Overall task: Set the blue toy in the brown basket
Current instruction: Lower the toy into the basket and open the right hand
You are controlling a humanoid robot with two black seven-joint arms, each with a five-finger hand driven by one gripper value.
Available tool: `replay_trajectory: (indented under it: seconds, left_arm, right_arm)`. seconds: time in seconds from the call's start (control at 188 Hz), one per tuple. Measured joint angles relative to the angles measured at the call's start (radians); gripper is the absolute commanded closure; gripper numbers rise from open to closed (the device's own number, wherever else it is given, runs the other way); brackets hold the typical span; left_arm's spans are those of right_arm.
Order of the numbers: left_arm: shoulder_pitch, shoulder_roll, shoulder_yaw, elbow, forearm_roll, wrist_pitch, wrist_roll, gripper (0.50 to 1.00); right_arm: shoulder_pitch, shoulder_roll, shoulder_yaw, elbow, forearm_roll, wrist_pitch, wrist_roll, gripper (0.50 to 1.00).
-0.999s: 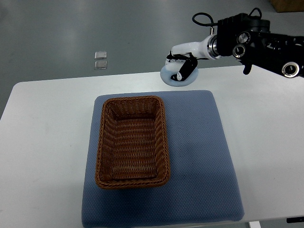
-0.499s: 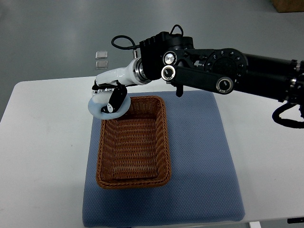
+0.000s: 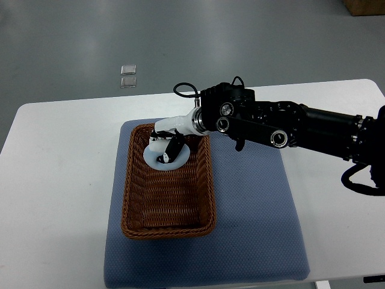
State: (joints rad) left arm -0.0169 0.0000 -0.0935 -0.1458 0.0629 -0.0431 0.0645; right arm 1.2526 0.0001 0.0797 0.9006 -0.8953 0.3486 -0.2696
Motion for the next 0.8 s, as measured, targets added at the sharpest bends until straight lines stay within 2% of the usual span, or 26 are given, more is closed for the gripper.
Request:
replay_trajectory:
  seconds: [0.043,0.08,0.181,0.213,0.228,0.234,0.244,0.25,0.255,0.266,0.393,0.627,0.802]
  left_arm:
    - [0.000,0.000,0.000,0.000,0.000,0.000,0.000,0.500]
    - [0.000,0.000,0.000,0.000,0.000,-0.001,0.000,0.500]
    - [0.001,0.000,0.000,0.000,0.000,-0.001,0.000,0.500]
    - [0.001,0.000,0.000,0.000,0.000,-0.001,0.000,0.500]
    - [0.001,0.000,0.000,0.000,0.000,-0.001,0.000,0.500]
    - [0.001,0.000,0.000,0.000,0.000,-0.001,0.000,0.500]
    - [0.001,0.000,0.000,0.000,0.000,-0.001,0.000,0.500]
    - [0.001,0.000,0.000,0.000,0.000,-0.001,0.000,0.500]
    - [0.001,0.000,0.000,0.000,0.000,-0.001,0.000,0.500]
    - [0.001,0.000,0.000,0.000,0.000,-0.001,0.000,0.500]
    - [0.000,0.000,0.000,0.000,0.000,-0.001,0.000,0.500]
    - [0.000,0.000,0.000,-0.001,0.001,-0.001,0.000,0.500]
    - [0.000,0.000,0.000,0.000,0.000,-0.001,0.000,0.500]
  right_arm:
    - [-0.011,0.000,0.000,0.000,0.000,0.000,0.001,1.000]
    - [-0.022,0.000,0.000,0.000,-0.001,0.000,0.001,0.951]
    - [-0.049,0.000,0.000,-0.001,-0.002,-0.001,0.001,0.897]
    - [-0.056,0.000,0.000,-0.002,-0.002,-0.001,0.001,0.846]
    - [-0.059,0.000,0.000,-0.002,-0.002,-0.002,0.002,0.793]
    - [-0.060,0.000,0.000,-0.002,-0.002,-0.002,0.002,0.793]
    - [-0.063,0.000,0.000,-0.002,-0.002,-0.002,0.002,0.732]
    - [-0.066,0.000,0.000,-0.002,-0.002,-0.002,0.002,0.732]
    - [-0.067,0.000,0.000,-0.002,-0.002,-0.003,0.002,0.706]
    - [-0.069,0.000,0.000,-0.002,-0.002,-0.003,0.002,0.687]
    - [-0.088,0.000,0.001,-0.003,-0.002,-0.017,0.003,0.603]
    - [-0.079,0.000,0.014,-0.002,-0.002,-0.021,0.003,0.599]
    - [-0.021,0.000,0.042,0.001,0.015,-0.008,0.004,0.597]
